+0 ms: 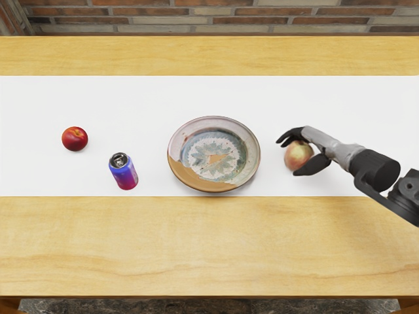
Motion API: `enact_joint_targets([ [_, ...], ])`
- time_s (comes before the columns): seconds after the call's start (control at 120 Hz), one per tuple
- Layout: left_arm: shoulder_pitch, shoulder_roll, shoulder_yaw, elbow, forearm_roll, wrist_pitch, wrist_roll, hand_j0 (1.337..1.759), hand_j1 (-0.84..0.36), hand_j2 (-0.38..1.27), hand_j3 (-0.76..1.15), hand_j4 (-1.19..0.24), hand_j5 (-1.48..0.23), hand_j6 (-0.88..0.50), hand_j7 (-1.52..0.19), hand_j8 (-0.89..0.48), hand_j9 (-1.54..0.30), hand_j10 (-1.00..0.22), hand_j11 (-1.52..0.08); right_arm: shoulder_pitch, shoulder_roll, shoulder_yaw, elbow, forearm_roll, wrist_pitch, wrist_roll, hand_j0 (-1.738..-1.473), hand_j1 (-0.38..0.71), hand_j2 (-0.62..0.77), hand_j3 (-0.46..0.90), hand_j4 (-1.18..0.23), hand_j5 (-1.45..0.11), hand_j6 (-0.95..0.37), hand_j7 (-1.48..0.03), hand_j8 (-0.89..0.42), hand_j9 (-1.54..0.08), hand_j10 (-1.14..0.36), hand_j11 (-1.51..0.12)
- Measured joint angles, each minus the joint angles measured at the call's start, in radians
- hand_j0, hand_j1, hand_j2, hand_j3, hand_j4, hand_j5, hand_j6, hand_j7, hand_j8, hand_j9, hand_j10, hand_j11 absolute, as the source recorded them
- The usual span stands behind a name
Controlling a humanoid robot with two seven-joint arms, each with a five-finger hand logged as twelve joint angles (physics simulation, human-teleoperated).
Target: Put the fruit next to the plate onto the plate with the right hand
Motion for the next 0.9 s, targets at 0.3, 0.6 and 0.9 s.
enact_joint_targets([
  [0.3, 0.000, 0.000, 0.000, 0.000, 0.000, 0.000, 0.000, 1.658, 0.06, 0.05, 0.00, -0.24, -0.32, -0.24, -0.32, -0.24, -0.32, -0.24, -0.32, 0.004, -0.005, -0.009, -0.005, 0.000, 0.003, 0.002, -1.652, 0.23, 0.13, 0.00, -0.66, -0.79, -0.47, -0.83, -0.20, -0.83, -0.21, -0.85],
  [0.6, 0.000, 0.000, 0.000, 0.000, 0.000, 0.000, 0.000, 1.658, 0.06, 0.05, 0.00, -0.24, -0.32, -0.24, -0.32, -0.24, -0.32, -0.24, -0.32, 0.025, -0.012, -0.004, -0.006, 0.020, 0.035, 0.000, -1.651, 0.23, 0.17, 0.00, -0.69, -1.03, -0.43, -0.95, -0.11, -1.03, -0.20, -1.06],
  [0.9, 0.000, 0.000, 0.000, 0.000, 0.000, 0.000, 0.000, 1.658, 0.06, 0.05, 0.00, -0.24, -0.32, -0.24, -0.32, -0.24, -0.32, -0.24, -0.32, 0.108, -0.017, 0.079, 0.000, 0.165, 0.215, 0.001, -1.650, 0.18, 0.13, 0.00, -0.70, -1.09, -0.46, -0.98, -0.13, -1.08, -0.22, -1.12],
])
